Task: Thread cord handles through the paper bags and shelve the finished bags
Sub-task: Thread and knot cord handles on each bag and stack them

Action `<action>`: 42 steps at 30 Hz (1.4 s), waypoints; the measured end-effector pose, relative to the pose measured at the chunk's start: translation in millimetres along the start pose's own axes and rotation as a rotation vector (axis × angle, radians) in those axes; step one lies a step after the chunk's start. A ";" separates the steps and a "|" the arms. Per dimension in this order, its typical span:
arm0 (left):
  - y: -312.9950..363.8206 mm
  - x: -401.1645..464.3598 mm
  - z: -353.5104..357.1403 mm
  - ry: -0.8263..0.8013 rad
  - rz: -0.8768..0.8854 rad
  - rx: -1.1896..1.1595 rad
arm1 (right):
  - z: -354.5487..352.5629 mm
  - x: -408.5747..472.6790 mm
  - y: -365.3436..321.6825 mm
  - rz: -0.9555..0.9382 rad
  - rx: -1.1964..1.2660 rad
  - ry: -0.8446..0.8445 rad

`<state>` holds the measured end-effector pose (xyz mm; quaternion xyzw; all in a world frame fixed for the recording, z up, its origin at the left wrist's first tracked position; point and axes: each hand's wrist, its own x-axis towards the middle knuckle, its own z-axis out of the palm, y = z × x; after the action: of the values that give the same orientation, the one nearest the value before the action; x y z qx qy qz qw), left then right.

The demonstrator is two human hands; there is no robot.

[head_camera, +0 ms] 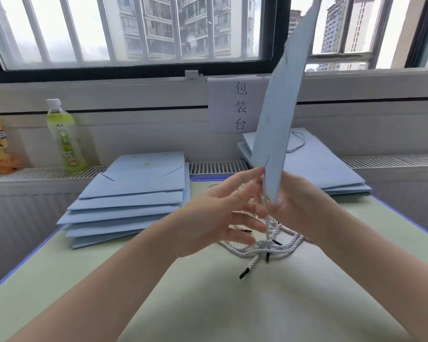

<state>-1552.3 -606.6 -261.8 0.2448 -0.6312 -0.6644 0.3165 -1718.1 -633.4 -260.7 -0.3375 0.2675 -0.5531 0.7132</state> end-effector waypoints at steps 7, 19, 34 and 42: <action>3.1 3.2 -34.7 0.680 0.254 -0.075 | -9.4 -3.0 -31.3 0.014 -0.269 0.193; 6.9 -6.4 -74.6 0.911 0.108 -0.097 | -26.9 2.4 -17.8 -0.468 -1.832 0.352; -5.3 0.2 -45.1 0.729 -0.078 0.231 | 2.7 -14.0 -34.9 -0.814 -1.025 0.124; -16.4 11.0 -26.4 0.613 -0.022 0.891 | 11.9 -15.3 -1.7 -0.547 -0.987 -0.115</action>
<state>-1542.4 -632.7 -279.5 0.5447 -0.7280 -0.2335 0.3447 -1713.9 -616.6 -251.8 -0.7175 0.3579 -0.5080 0.3148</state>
